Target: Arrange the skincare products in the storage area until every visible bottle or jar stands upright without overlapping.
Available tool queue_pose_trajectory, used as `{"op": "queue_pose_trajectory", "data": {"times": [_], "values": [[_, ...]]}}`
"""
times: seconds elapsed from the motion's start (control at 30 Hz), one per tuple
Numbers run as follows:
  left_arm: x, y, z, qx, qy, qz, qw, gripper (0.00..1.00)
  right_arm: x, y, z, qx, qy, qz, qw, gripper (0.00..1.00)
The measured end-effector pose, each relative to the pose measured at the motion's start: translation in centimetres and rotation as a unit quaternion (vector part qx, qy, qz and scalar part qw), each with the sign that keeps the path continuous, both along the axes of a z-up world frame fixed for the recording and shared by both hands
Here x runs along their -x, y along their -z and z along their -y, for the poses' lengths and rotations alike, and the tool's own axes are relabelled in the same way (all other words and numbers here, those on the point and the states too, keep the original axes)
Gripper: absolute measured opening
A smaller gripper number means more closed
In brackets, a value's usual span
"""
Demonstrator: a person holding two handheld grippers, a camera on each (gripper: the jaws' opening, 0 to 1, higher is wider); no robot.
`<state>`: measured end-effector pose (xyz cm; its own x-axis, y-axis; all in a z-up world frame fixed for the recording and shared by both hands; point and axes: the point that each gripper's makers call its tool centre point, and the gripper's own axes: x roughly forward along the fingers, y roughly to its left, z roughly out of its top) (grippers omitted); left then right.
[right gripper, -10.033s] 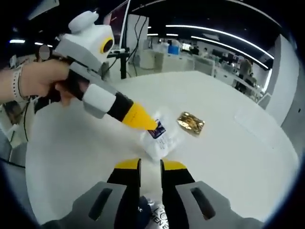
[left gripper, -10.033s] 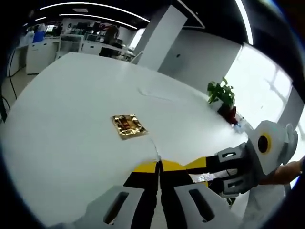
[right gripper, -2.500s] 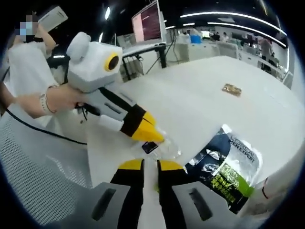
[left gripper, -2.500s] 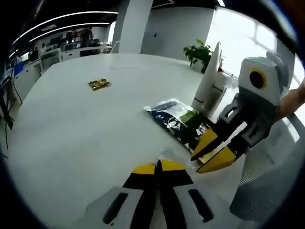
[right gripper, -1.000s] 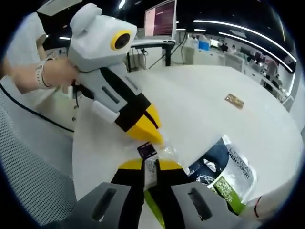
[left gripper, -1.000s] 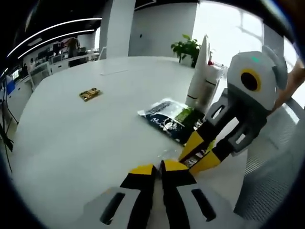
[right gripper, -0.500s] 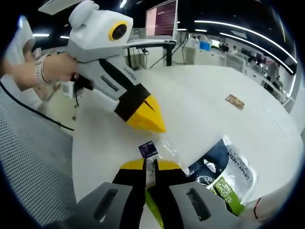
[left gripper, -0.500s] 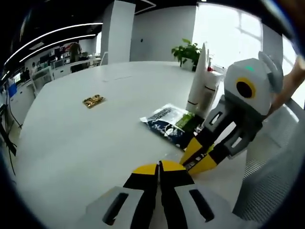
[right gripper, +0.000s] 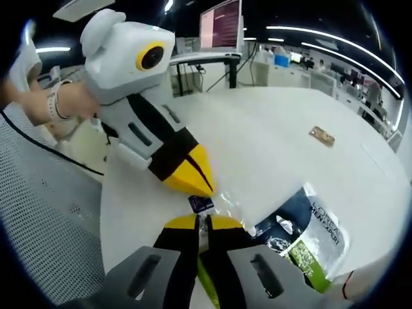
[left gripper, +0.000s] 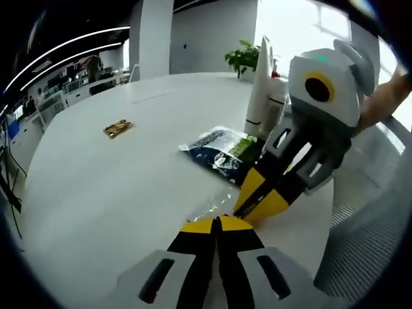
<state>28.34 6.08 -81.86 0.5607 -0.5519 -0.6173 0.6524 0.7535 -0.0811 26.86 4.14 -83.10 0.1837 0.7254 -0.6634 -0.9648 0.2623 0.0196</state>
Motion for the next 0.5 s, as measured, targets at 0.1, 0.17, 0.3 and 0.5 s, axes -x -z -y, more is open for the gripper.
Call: {"op": "queue_pose_trajectory", "data": {"times": [0.1,0.17,0.3,0.5], "values": [[-0.1,0.0,-0.1,0.005,0.001,-0.004,1.0000,0.03,-0.1,0.0,0.0,0.001,-0.006,0.002,1.0000,0.05],[-0.1,0.0,0.0,0.007,0.003,-0.007,0.9999,0.03,-0.1,0.0,0.0,0.001,-0.009,0.001,1.0000,0.04],[1.5,0.2,2.2,0.032,0.041,-0.009,0.9986,0.03,-0.2,0.0,0.0,0.001,-0.012,-0.001,0.9999,0.03],[1.7,0.8,1.3,0.041,0.038,-0.020,0.9983,0.03,-0.2,0.0,0.0,0.001,-0.016,-0.007,0.9999,0.03]]}}
